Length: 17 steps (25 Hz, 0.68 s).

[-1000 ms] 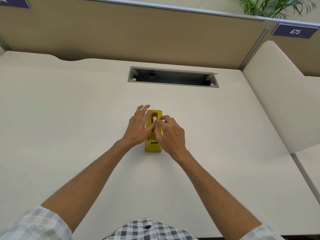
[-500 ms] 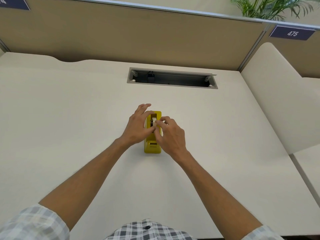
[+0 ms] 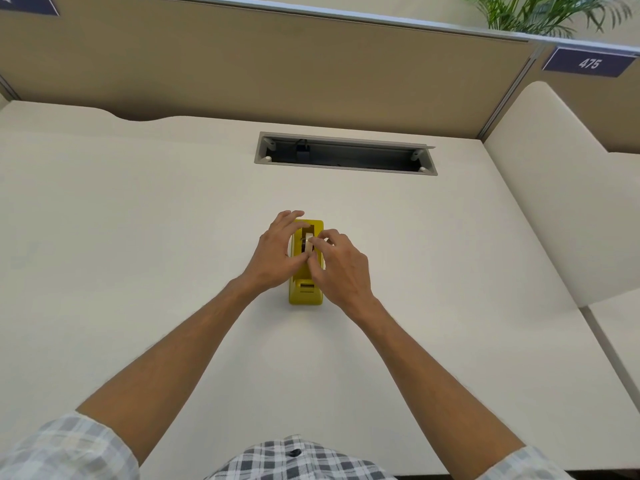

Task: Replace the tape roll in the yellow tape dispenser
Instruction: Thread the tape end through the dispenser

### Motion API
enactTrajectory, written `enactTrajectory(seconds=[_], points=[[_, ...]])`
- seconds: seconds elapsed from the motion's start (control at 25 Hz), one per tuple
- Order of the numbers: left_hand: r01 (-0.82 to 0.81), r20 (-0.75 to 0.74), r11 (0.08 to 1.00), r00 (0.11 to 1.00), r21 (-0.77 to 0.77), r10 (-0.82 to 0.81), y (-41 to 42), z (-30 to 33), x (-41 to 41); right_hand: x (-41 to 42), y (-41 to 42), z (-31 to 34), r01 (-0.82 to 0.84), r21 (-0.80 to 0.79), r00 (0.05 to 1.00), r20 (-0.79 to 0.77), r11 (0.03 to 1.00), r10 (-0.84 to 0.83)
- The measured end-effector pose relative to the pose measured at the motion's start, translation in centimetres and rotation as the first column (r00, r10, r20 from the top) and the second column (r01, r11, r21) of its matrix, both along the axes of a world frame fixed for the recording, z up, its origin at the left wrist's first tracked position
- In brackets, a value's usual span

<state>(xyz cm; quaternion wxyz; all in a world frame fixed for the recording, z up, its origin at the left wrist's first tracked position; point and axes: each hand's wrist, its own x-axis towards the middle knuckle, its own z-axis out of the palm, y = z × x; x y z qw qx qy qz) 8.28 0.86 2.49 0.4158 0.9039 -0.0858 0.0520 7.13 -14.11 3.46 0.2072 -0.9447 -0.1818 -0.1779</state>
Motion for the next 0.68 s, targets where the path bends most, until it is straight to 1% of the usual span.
enactTrajectory(seconds=[0.12,0.2,0.36,0.48,0.56,0.68], points=[[-0.009,-0.044,0.997,0.999,0.071,0.012,0.14,-0.09,0.28,-0.05,0.03,0.01,-0.003,0.016,1.0,0.003,1.0,0.003],[-0.007,-0.056,0.997,0.998,0.075,0.011,0.12,-0.25,0.2,0.0,0.02,-0.02,-0.005,0.016,1.0,0.011,1.0,0.005],[-0.014,-0.021,0.999,1.0,-0.03,0.013,-0.04,-0.35,-0.49,0.04,0.05,-0.08,-0.003,0.003,1.0,0.008,1.0,0.003],[-0.047,-0.03,0.995,0.999,-0.094,0.044,-0.4,-0.21,-0.64,-0.08,0.1,-0.07,-0.003,0.011,1.0,0.002,1.0,0.003],[-0.035,-0.063,0.996,0.998,-0.076,0.03,-0.55,-0.2,-0.54,-0.12,0.01,-0.09,-0.002,0.013,1.0,0.006,1.0,0.002],[0.002,-0.09,1.0,0.996,0.003,-0.002,-0.48,-0.57,-0.3,-0.17,-0.18,-0.2,-0.003,0.007,1.0,0.008,1.0,0.003]])
